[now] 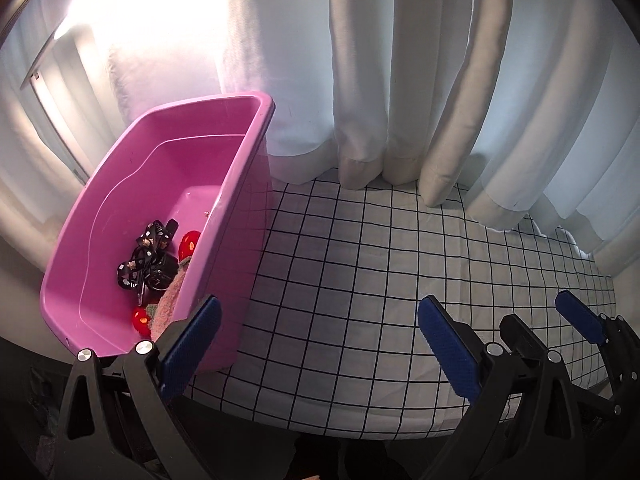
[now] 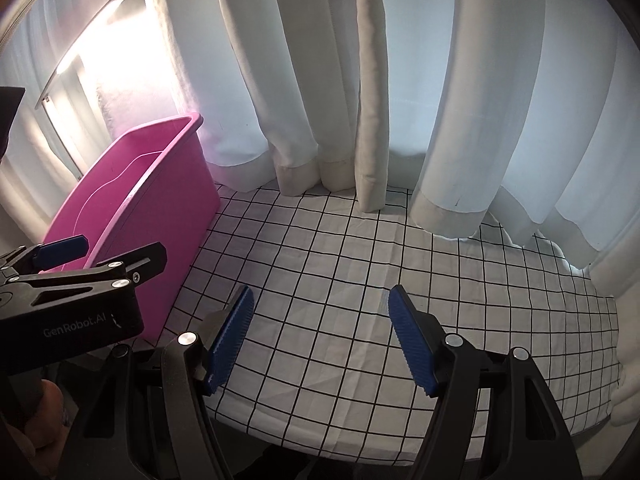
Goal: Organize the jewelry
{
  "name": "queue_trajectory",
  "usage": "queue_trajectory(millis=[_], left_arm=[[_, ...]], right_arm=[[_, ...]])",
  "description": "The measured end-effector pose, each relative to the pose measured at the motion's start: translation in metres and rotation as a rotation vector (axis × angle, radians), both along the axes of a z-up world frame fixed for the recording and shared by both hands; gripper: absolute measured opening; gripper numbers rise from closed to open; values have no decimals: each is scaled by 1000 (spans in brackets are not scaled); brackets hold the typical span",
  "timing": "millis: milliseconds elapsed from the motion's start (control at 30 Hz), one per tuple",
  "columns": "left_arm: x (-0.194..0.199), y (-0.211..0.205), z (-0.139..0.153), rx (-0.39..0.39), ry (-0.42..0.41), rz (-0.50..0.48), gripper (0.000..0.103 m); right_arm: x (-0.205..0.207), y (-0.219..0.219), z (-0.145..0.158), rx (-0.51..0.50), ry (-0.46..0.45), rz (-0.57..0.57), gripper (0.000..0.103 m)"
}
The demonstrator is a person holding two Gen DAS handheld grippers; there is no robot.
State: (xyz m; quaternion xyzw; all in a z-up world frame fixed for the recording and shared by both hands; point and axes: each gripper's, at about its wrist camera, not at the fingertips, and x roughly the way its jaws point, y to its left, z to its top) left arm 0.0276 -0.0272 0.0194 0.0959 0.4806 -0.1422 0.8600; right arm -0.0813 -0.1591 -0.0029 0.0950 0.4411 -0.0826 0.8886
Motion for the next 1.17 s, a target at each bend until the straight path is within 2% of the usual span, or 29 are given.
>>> queue_trajectory(millis=[400, 1167], left_arm=[[-2, -12, -8, 12, 20, -33, 97], [10, -20, -17, 4, 54, -63, 97]], right_arm=[[-12, -15, -4, 5, 13, -49, 67], [-6, -22, -13, 12, 29, -77, 67]])
